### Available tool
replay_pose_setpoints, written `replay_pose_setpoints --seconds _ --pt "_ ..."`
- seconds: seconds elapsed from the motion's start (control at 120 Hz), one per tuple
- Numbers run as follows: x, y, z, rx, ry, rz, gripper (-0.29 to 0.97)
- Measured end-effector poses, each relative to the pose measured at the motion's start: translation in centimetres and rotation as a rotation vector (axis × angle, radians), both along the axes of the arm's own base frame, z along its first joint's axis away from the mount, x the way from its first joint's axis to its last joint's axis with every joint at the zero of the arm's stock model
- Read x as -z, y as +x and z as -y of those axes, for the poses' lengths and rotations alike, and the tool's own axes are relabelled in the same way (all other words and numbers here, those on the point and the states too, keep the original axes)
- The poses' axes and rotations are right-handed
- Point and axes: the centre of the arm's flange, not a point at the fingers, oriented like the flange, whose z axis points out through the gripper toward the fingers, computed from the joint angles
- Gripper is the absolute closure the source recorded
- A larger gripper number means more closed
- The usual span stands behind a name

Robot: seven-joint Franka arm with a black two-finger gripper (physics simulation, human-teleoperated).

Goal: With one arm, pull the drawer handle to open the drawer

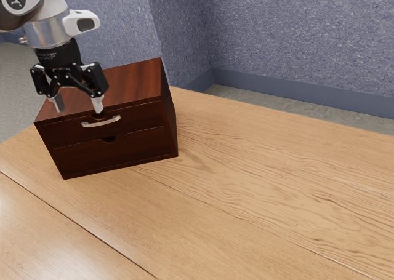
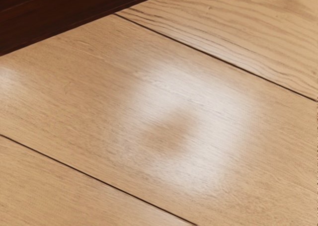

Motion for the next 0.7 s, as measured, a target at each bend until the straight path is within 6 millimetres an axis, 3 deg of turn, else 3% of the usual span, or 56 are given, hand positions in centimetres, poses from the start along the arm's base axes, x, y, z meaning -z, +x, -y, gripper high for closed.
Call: replay_pose_setpoints --seconds 0.217,0.258,0.317,0.358,0.417,0.525,0.608,0.7 --pt "0.1 1.2 3.2 0.076 -0.028 0.018 0.00" --pt "-1.5 1.0 4.2 0.094 -0.040 0.051 0.00" --pt "-6.2 -0.4 5.6 0.104 -0.038 0.142 0.00" --pt "-7.8 -0.9 6.5 0.085 -0.045 0.171 0.00" --pt "-8.6 -1.2 7.5 0.020 -0.061 0.180 0.00" --pt "-7.8 -0.2 8.7 -0.157 -0.083 0.173 0.00" --pt "-6.9 0.8 7.3 -0.325 -0.089 0.173 0.00" --pt "-6.8 0.2 1.6 -0.573 -0.086 0.201 0.00"
